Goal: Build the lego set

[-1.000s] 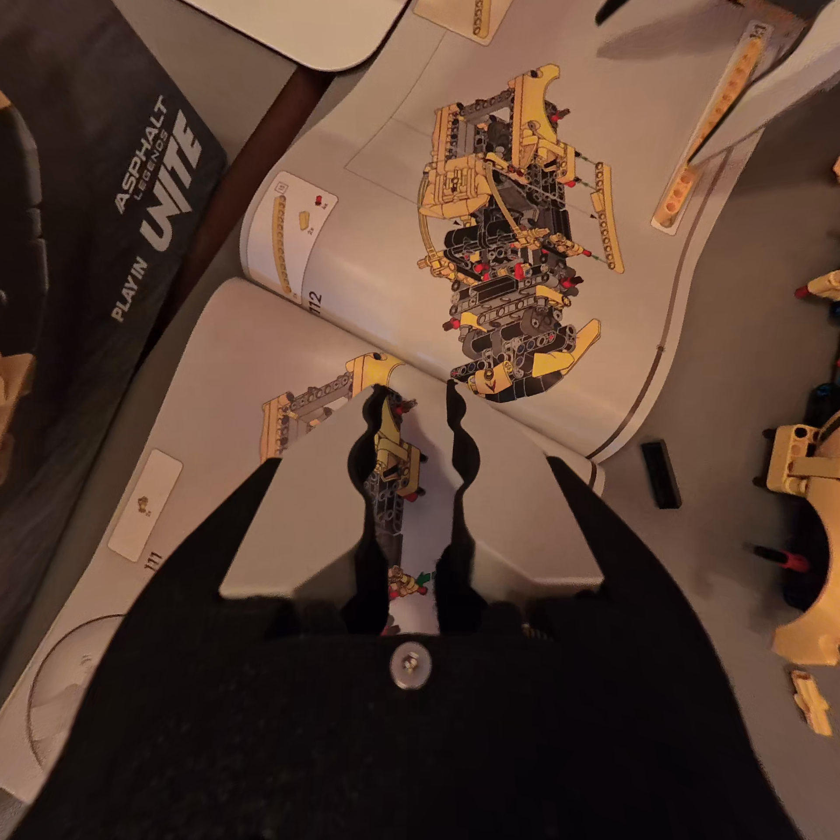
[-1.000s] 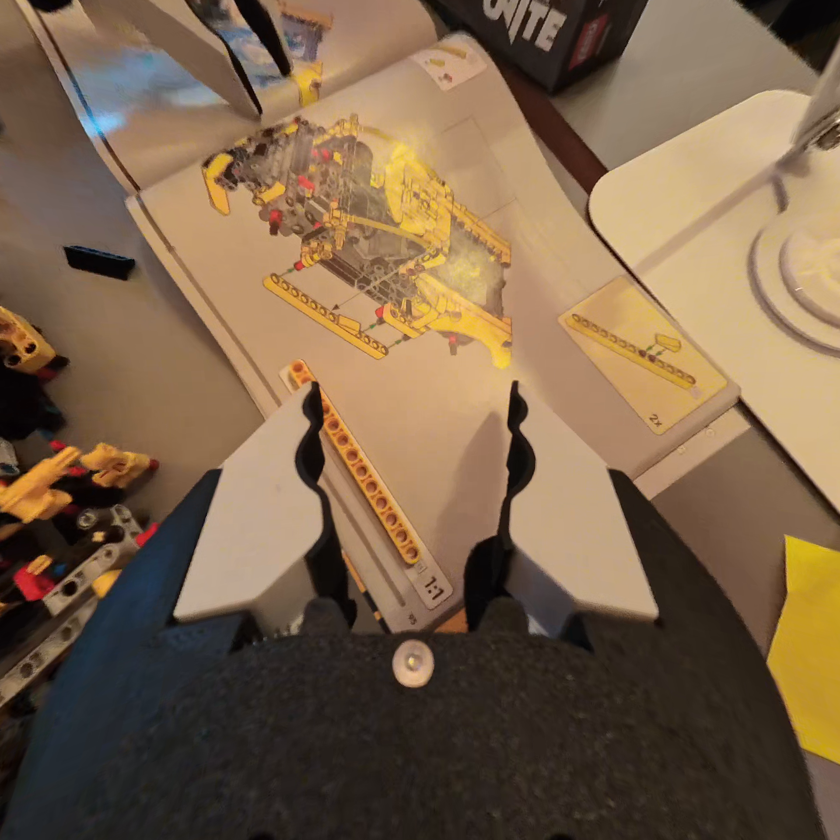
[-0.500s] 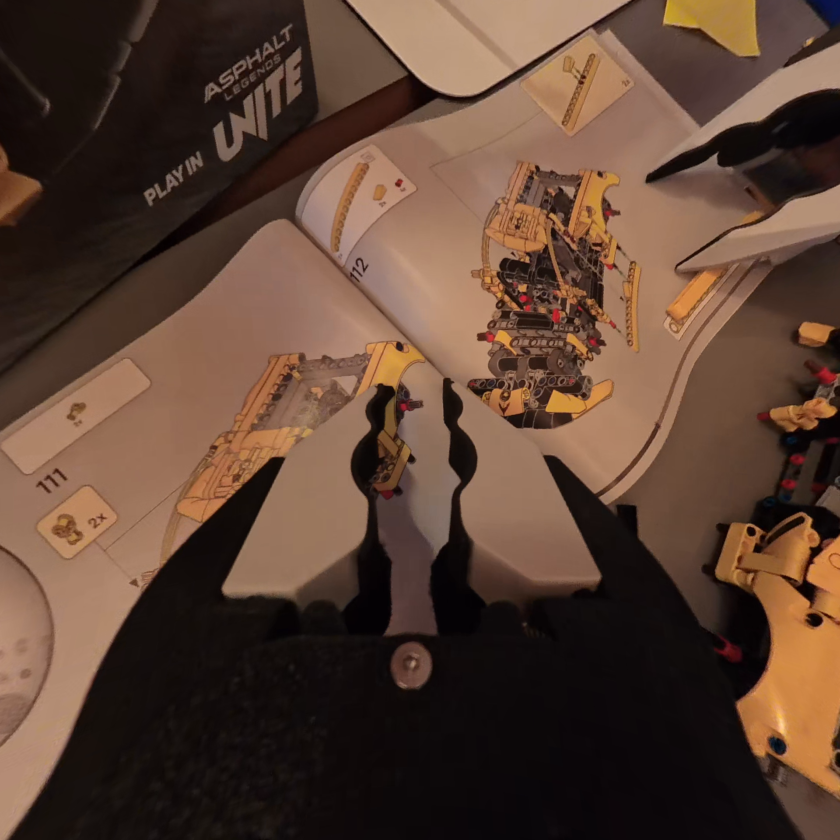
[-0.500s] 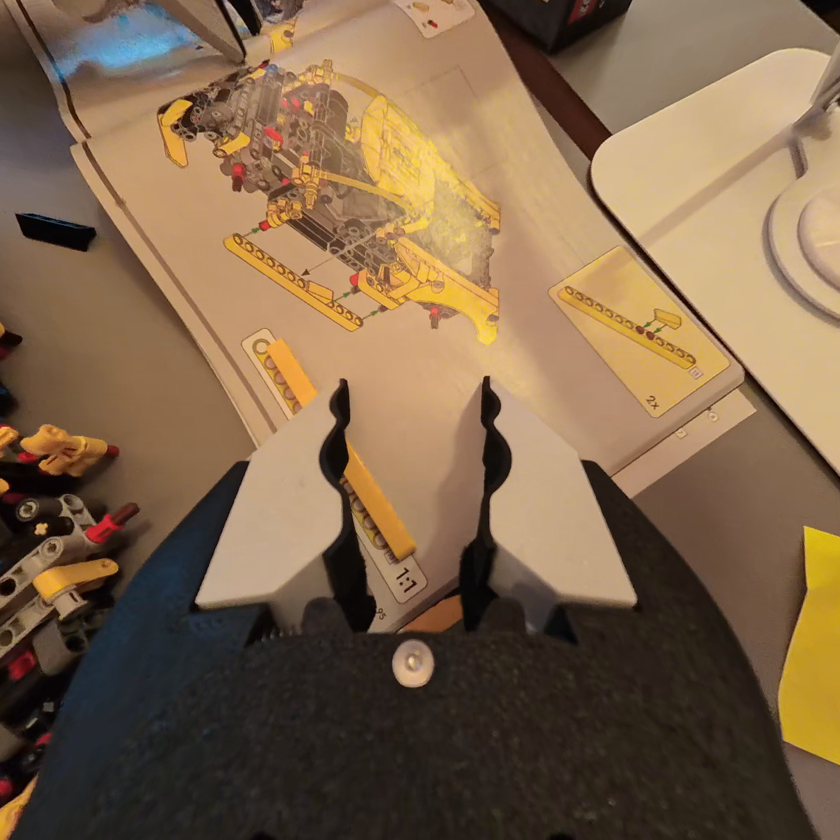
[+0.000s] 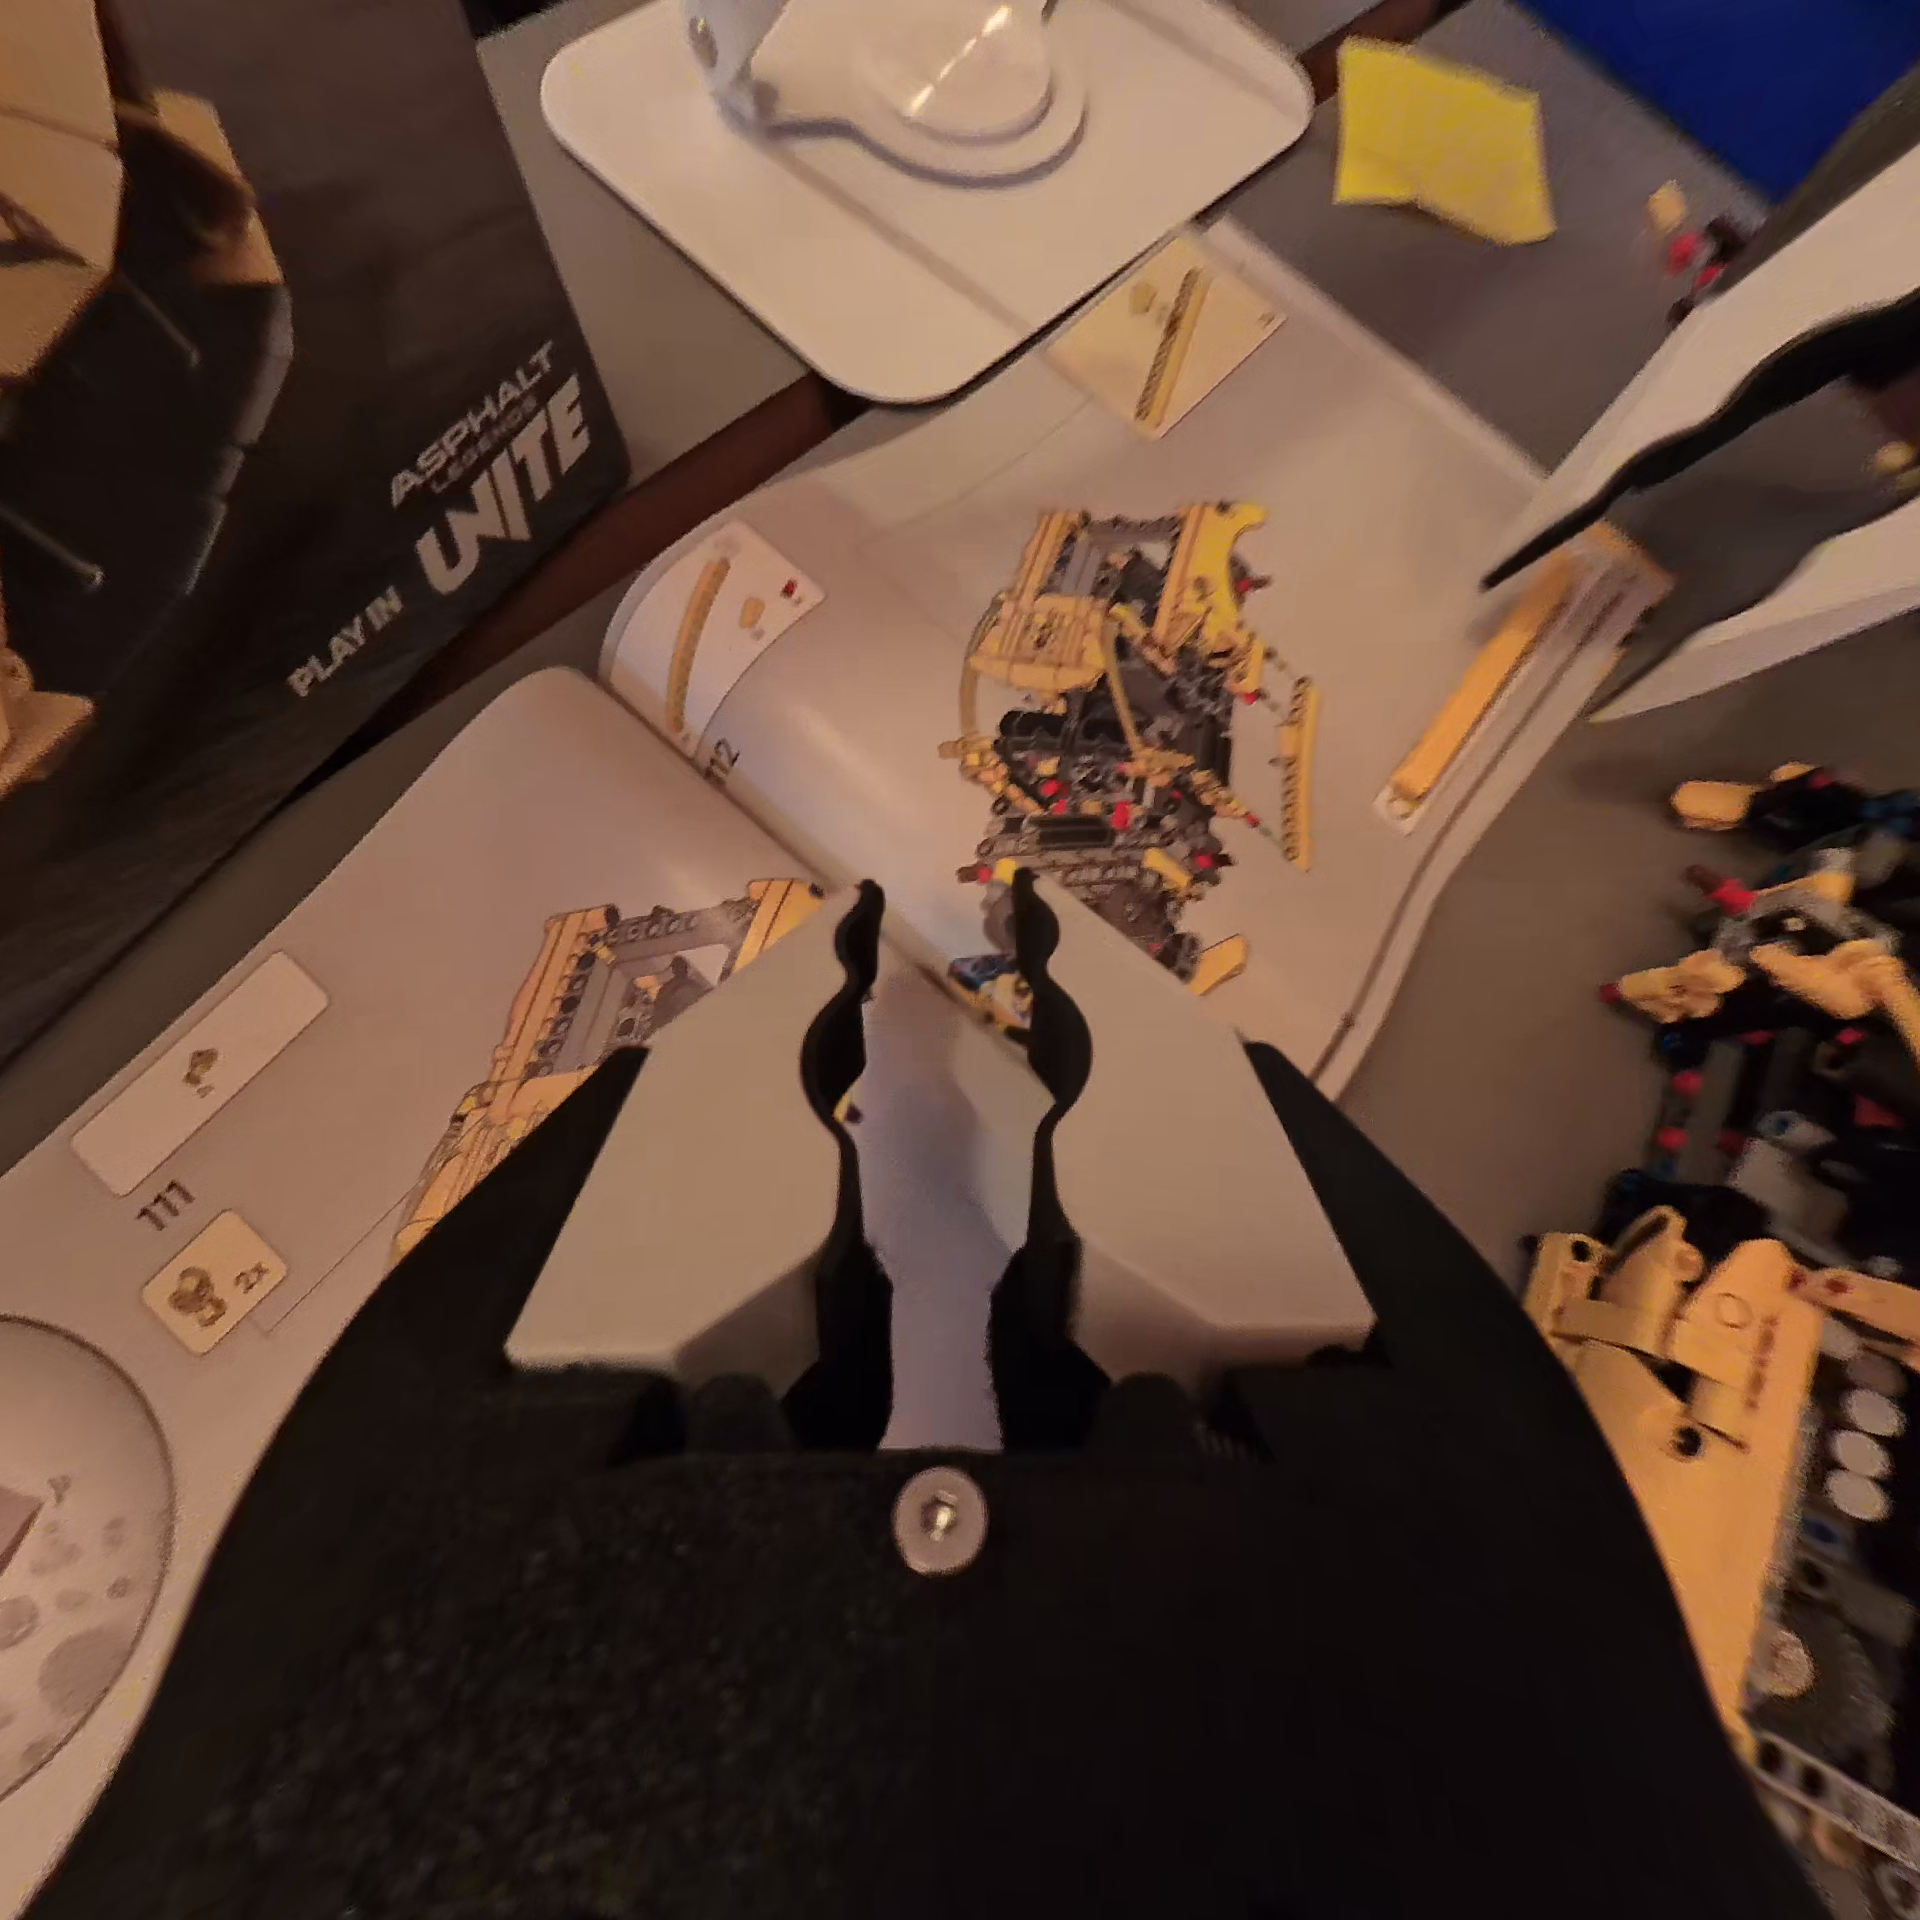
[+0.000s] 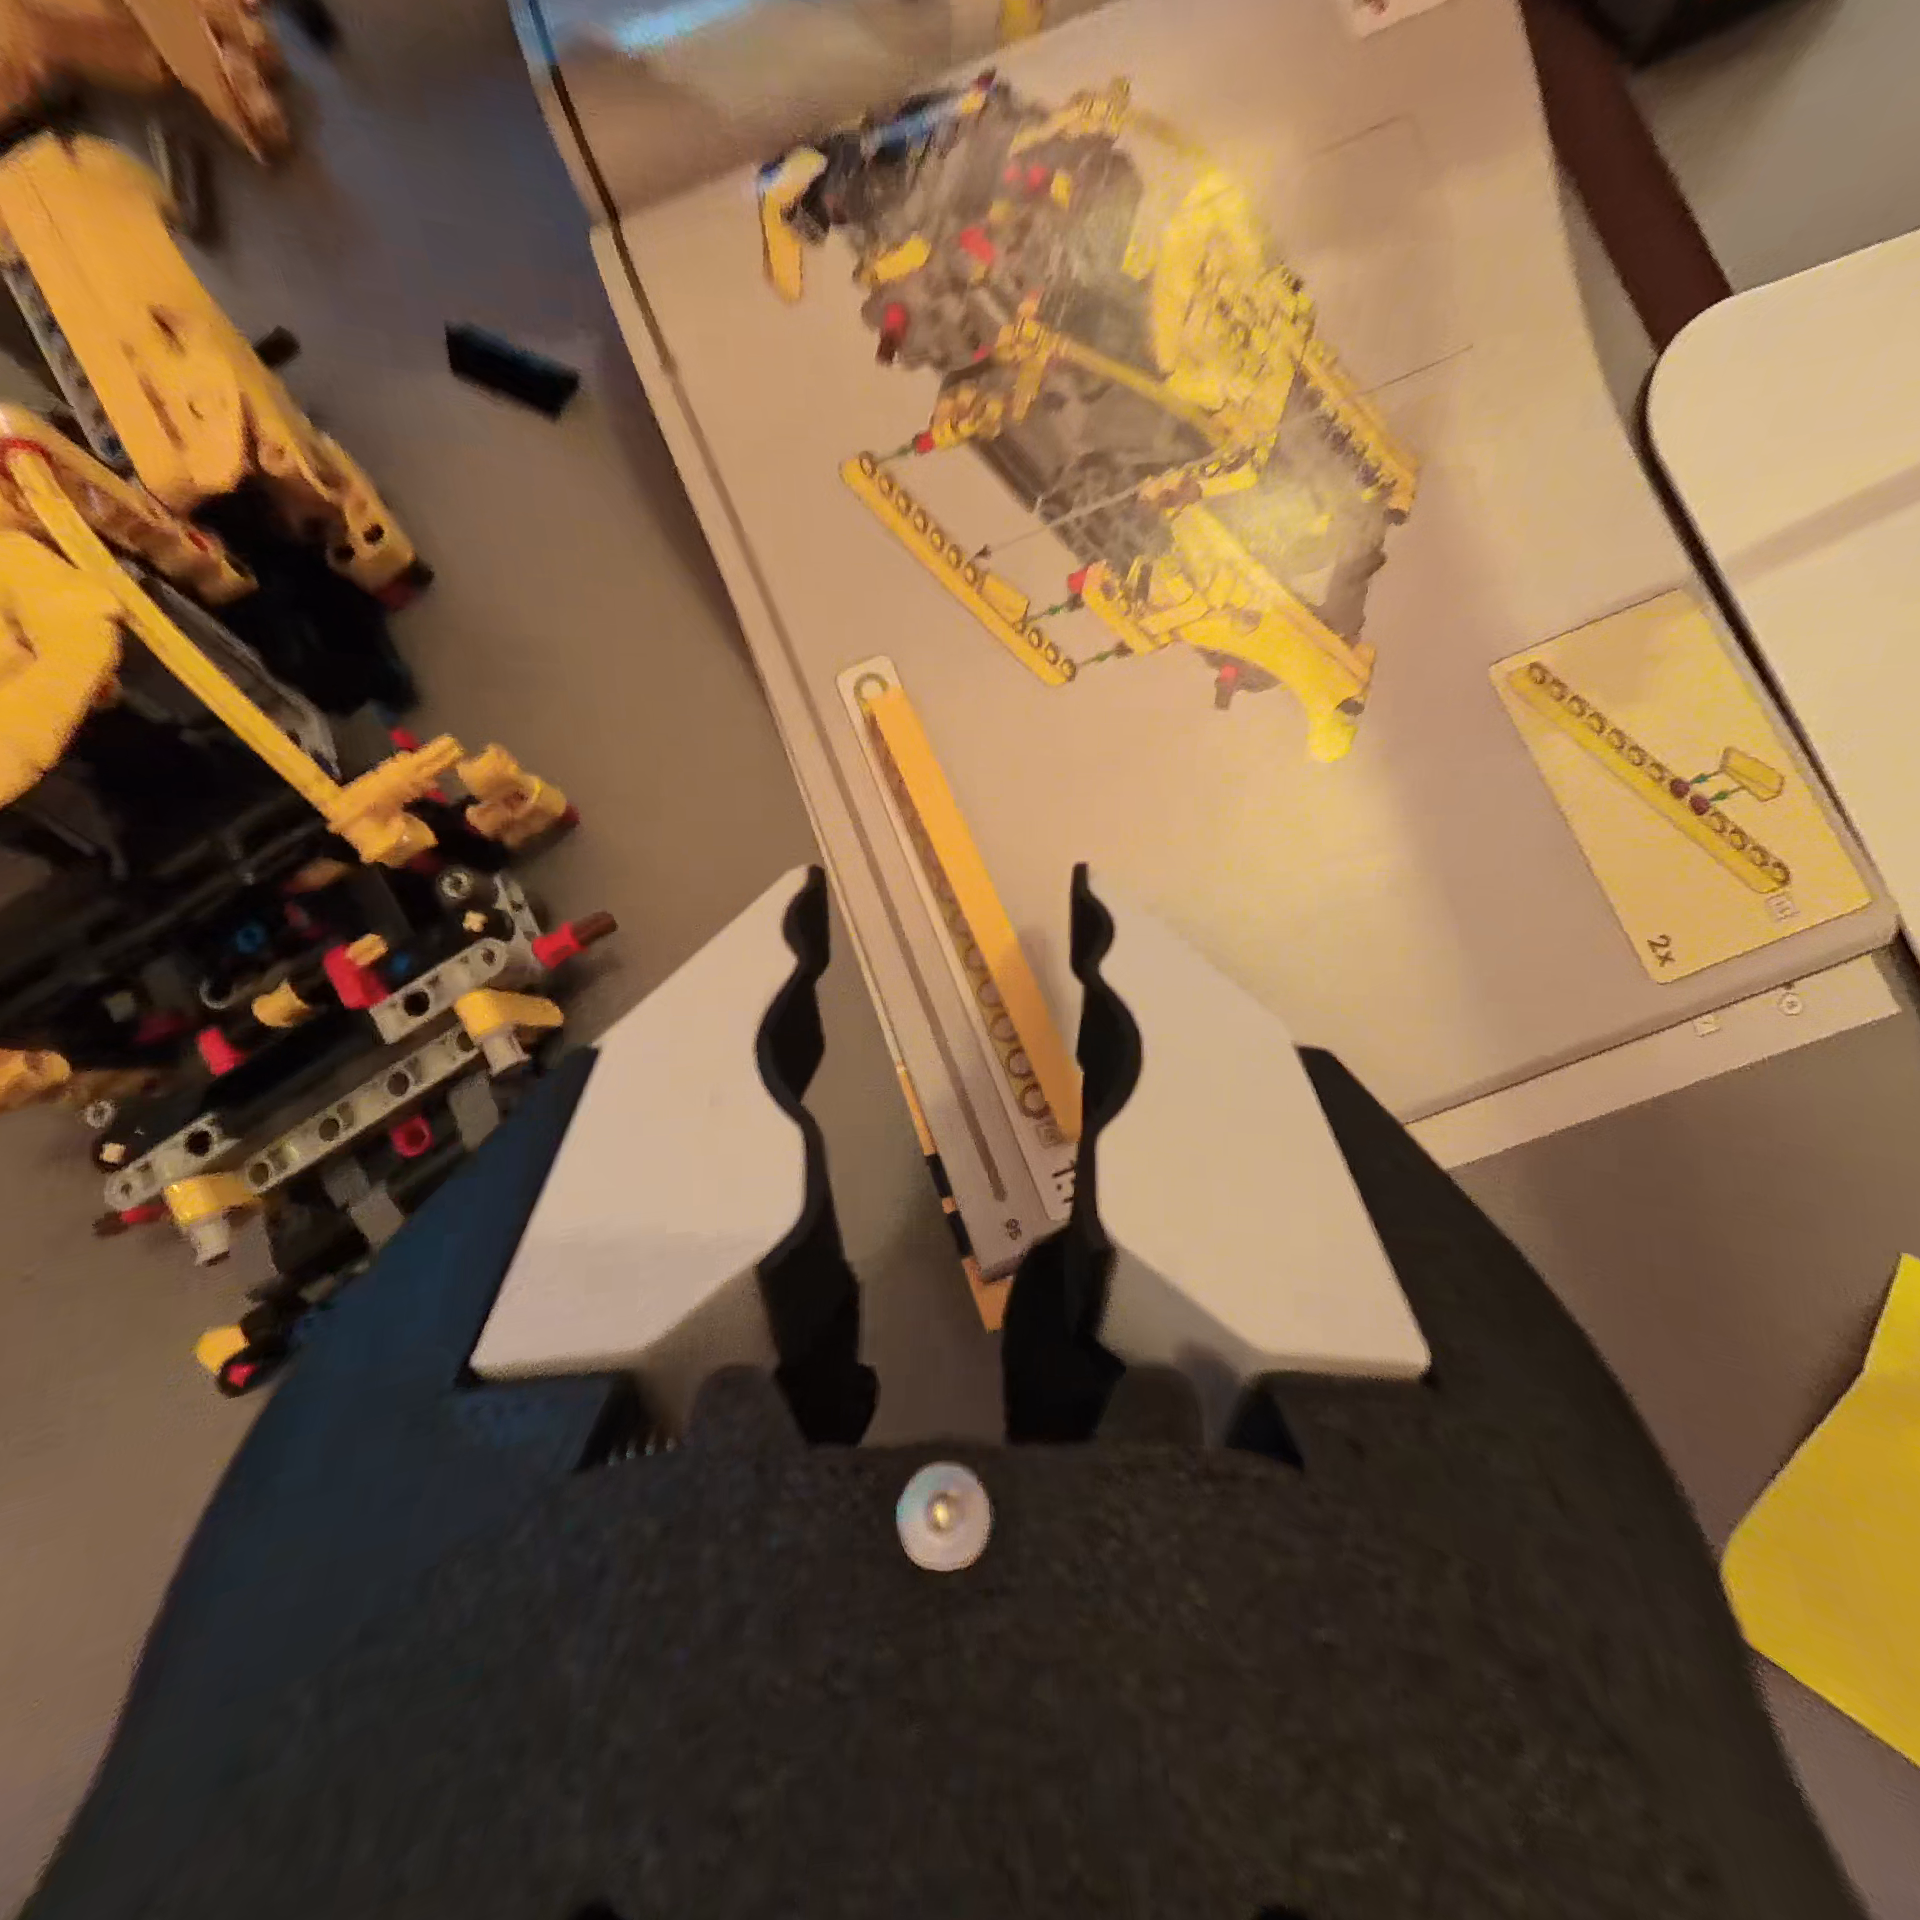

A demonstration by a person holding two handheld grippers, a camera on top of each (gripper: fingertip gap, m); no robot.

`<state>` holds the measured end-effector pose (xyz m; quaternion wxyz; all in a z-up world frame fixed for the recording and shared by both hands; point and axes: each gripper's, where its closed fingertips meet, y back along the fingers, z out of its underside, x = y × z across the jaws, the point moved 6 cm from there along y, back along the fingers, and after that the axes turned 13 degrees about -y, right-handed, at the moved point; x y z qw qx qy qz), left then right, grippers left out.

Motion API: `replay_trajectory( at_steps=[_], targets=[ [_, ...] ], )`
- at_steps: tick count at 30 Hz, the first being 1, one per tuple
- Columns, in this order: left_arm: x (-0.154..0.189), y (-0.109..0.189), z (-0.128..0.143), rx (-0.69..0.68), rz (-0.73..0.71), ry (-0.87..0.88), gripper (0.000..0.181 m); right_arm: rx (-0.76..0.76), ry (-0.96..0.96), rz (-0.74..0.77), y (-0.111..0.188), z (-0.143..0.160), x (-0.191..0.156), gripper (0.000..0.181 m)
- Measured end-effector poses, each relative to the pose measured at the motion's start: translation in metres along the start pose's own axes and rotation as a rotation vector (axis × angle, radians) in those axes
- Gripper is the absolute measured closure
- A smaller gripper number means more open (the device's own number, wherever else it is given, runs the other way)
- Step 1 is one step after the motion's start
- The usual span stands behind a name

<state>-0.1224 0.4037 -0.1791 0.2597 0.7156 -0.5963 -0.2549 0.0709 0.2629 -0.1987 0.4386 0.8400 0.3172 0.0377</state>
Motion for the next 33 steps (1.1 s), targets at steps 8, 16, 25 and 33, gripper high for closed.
replay_trajectory(
  at_steps=[8, 16, 25, 33],
  targets=[
    [0.007, 0.018, -0.011, 0.033, 0.041, -0.066, 0.153, -0.092, 0.105, 0.119, 0.005, -0.002, -0.004, 0.175],
    [0.082, 0.093, 0.0, -0.062, 0.419, -0.267, 0.086, -0.101, 0.222, -0.217, 0.043, 0.033, -0.223, 0.175],
    [0.19, 0.091, 0.066, -0.074, 0.312, -0.399, 0.052, -0.072, 0.241, -0.085, -0.016, 0.078, -0.252, 0.174],
    [0.183, 0.07, 0.07, -0.123, 0.226, -0.388, 0.051, -0.083, 0.254, -0.13, -0.029, 0.072, -0.238, 0.163]
  ],
)
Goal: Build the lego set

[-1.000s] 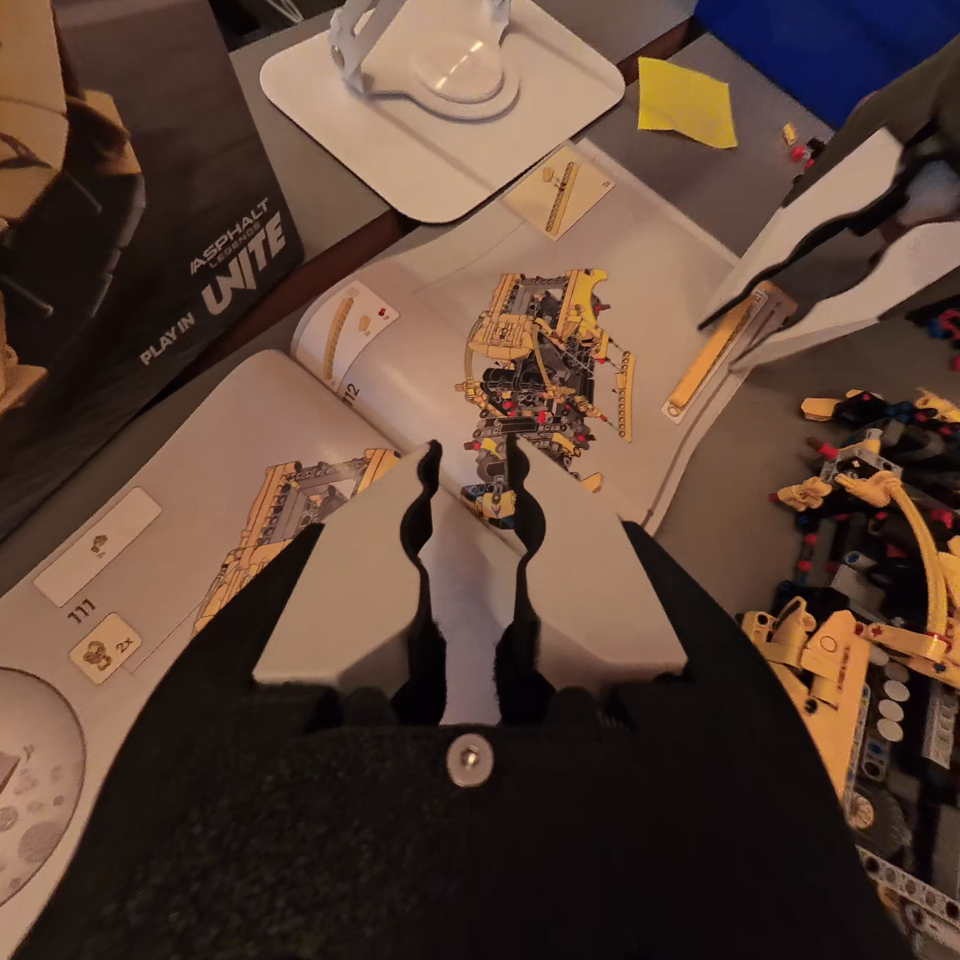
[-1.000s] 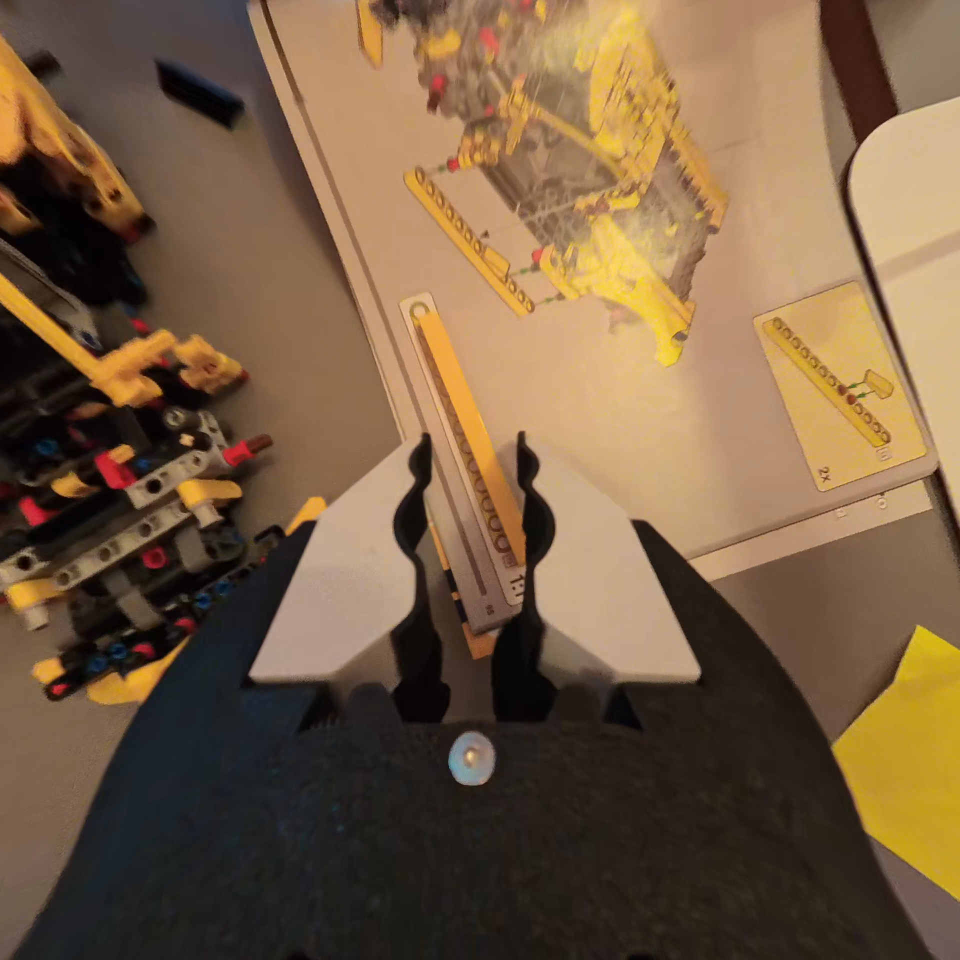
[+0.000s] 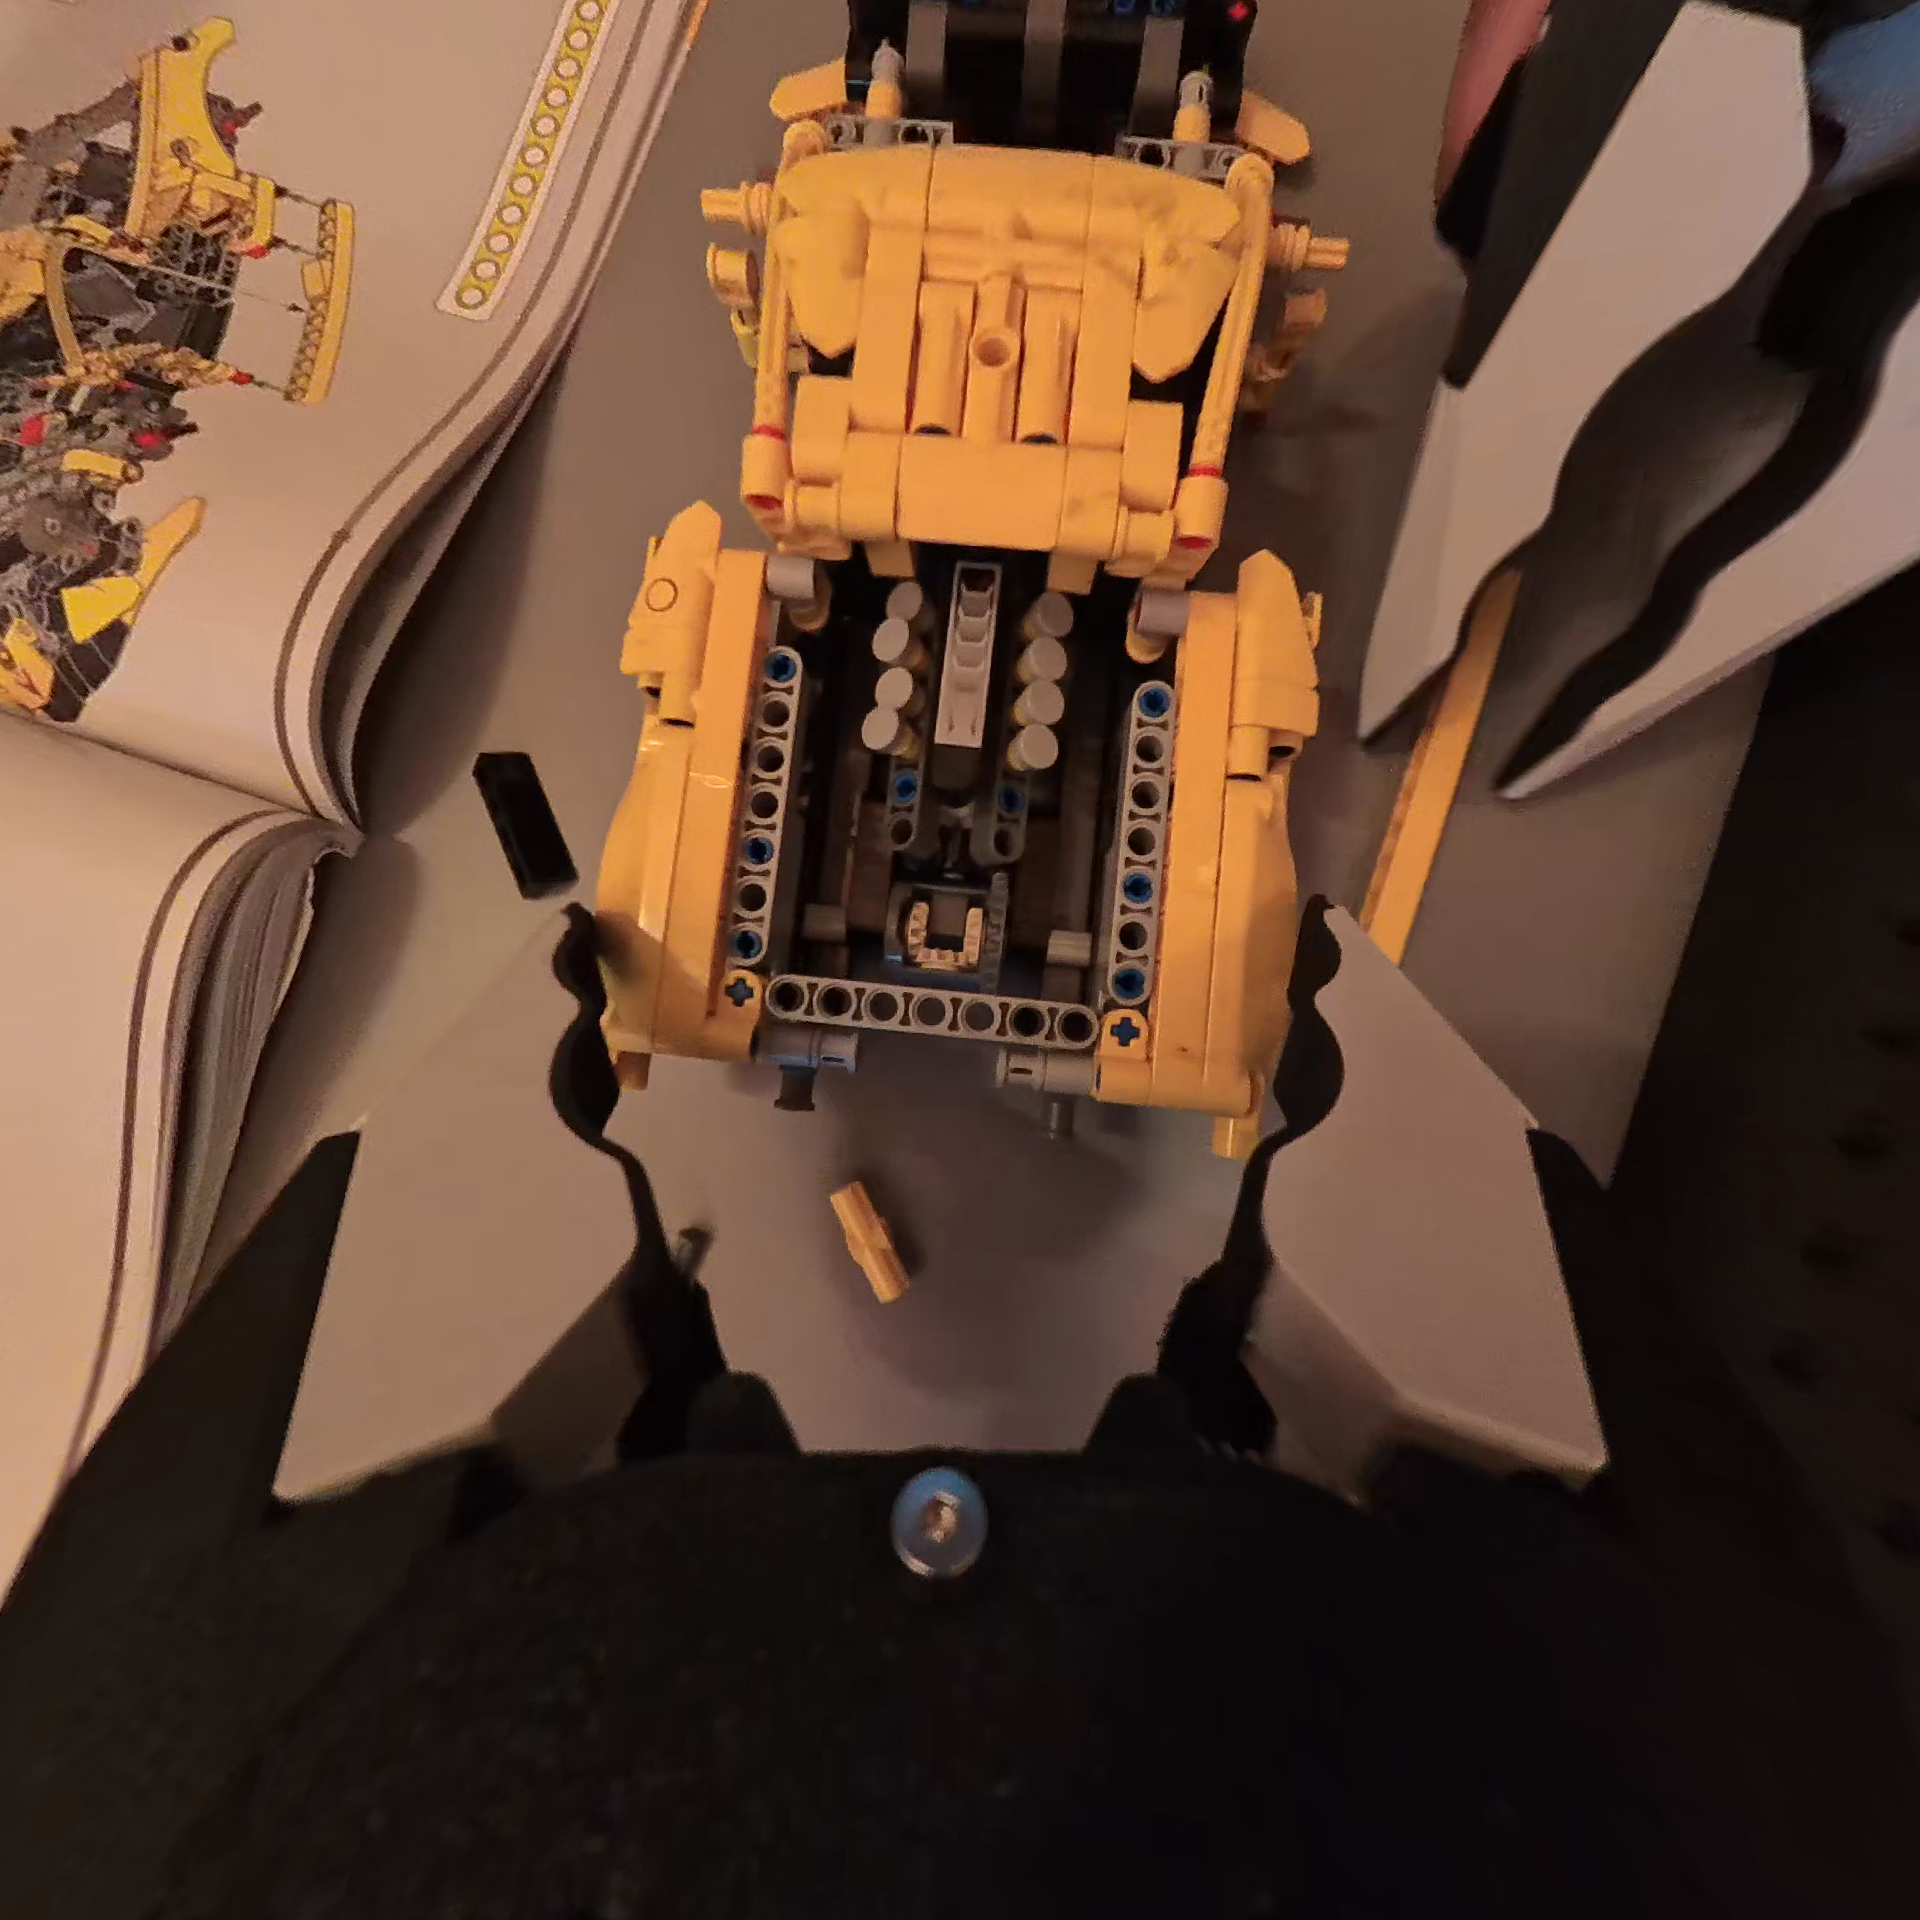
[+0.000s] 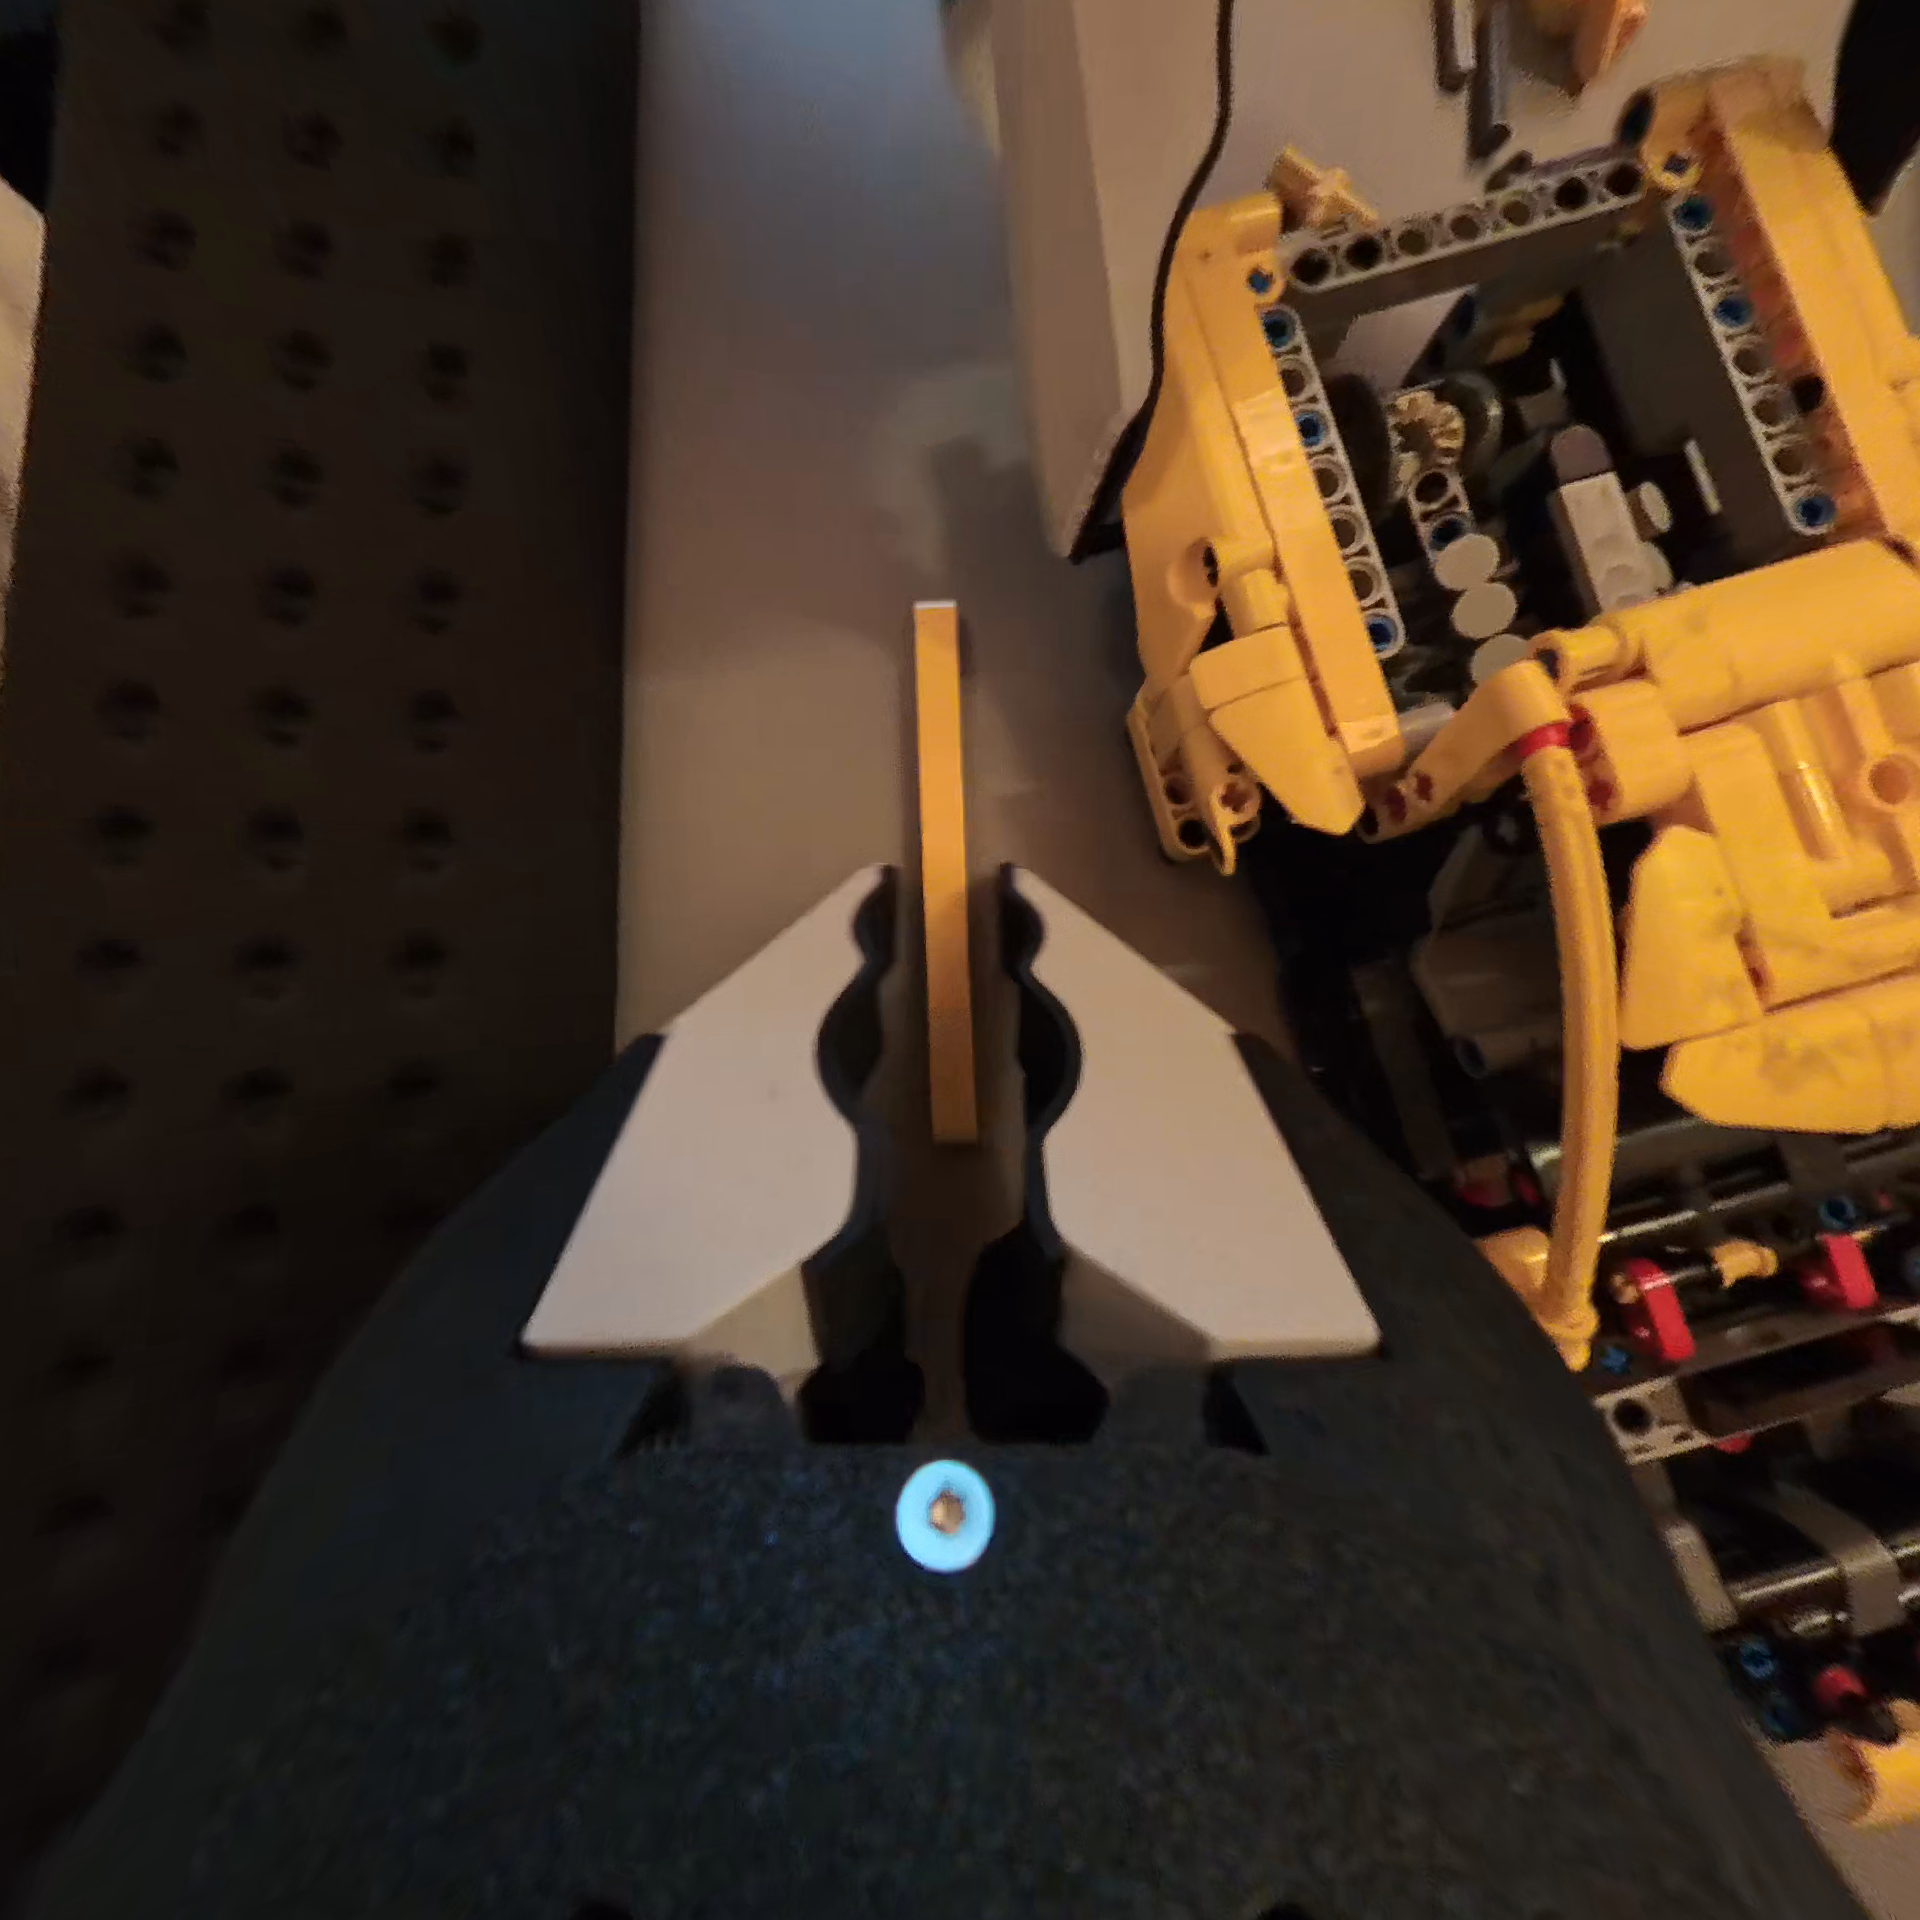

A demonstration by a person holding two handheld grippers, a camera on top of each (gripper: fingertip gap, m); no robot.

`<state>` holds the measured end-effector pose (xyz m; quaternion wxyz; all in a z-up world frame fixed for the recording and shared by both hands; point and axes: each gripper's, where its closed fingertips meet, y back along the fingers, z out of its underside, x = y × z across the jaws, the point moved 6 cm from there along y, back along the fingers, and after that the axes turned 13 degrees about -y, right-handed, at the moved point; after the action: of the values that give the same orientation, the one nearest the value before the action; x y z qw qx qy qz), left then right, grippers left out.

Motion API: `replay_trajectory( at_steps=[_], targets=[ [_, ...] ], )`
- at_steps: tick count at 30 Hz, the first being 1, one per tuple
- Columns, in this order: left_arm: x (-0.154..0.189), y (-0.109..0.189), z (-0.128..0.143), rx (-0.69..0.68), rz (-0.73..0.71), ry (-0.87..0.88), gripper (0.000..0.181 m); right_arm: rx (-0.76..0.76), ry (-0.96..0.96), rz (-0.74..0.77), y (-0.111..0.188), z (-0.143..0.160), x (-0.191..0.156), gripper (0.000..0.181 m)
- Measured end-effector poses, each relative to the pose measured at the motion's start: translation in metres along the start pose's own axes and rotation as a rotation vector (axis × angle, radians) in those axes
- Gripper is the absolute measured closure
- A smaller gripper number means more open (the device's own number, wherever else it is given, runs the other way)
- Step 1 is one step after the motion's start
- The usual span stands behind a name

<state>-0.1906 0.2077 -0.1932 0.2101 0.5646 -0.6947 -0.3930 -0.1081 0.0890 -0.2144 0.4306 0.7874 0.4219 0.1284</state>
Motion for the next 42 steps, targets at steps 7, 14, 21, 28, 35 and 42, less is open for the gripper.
replay_trajectory(
  at_steps=[7, 14, 21, 28, 35, 42],
  targets=[
    [-0.026, 0.004, -0.009, 0.087, 0.063, -0.001, 0.059, 0.29, -0.239, -0.038, 0.057, -0.006, 0.015, 0.14],
    [-0.103, 0.013, 0.015, 0.213, 0.126, 0.363, 0.115, 0.484, -0.329, 0.174, 0.089, 0.008, 0.051, 0.14],
    [-0.102, -0.021, 0.026, 0.015, 0.167, 0.328, 0.145, 0.574, -0.289, 0.214, 0.105, -0.007, 0.081, 0.141],
    [-0.1, -0.028, 0.019, -0.055, 0.156, 0.266, 0.161, 0.473, -0.295, 0.047, 0.087, -0.008, 0.1, 0.137],
    [-0.099, -0.029, 0.021, -0.008, 0.144, 0.3, 0.173, 0.524, -0.375, -0.097, 0.099, -0.02, 0.137, 0.137],
    [-0.11, -0.009, -0.002, 0.383, 0.259, 0.465, 0.173, 0.51, -0.352, -0.166, 0.093, -0.038, 0.17, 0.134]
  ],
)
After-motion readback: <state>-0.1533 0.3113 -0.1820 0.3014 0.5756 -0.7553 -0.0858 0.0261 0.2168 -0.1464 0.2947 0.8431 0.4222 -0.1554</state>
